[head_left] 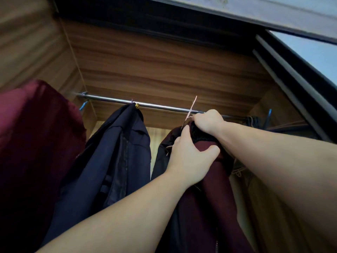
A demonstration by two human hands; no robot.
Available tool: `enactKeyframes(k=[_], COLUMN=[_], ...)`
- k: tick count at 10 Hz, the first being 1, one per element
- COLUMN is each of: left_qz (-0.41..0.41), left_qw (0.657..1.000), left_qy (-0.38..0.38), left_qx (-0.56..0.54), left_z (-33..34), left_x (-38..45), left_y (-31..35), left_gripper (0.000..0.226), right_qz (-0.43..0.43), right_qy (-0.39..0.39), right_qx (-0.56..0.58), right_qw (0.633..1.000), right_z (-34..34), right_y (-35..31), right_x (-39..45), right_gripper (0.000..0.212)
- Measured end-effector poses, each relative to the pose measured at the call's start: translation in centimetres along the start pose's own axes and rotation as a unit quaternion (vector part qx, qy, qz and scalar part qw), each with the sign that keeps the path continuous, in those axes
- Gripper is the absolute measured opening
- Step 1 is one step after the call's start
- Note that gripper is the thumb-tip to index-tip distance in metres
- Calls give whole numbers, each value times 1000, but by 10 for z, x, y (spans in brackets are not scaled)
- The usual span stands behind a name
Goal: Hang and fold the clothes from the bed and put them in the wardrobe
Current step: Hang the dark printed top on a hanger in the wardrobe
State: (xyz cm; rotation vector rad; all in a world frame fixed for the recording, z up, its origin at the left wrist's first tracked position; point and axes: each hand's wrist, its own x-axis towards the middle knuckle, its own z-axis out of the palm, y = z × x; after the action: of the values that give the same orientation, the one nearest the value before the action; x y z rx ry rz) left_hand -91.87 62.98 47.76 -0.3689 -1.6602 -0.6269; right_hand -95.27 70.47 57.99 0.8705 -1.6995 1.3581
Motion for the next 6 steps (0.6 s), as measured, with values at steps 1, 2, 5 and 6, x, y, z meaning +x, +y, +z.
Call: enactKeyframes(k=[1,2,5,6], left_qz=[-9,-24,-50,-56], left_qw=[999,998,997,997], left_qy=[10,14,16,13], left_qx=[29,57,62,50], left_z=[2,-1,-18,-16], left_x=[12,26,44,42], left_y=[-8,-15,-28,-29], left_gripper=[79,75,67,68], right_qz=[-14,-27,-46,-61], right_qy=[11,0,-76,-72], right_qx=[-28,-38,-52,-142], right_qw=[999,999,995,985], right_z=[11,22,49,48], right_y=[3,3,-8,-11], right_x=[23,38,63,56], right_gripper=[20,21,34,29])
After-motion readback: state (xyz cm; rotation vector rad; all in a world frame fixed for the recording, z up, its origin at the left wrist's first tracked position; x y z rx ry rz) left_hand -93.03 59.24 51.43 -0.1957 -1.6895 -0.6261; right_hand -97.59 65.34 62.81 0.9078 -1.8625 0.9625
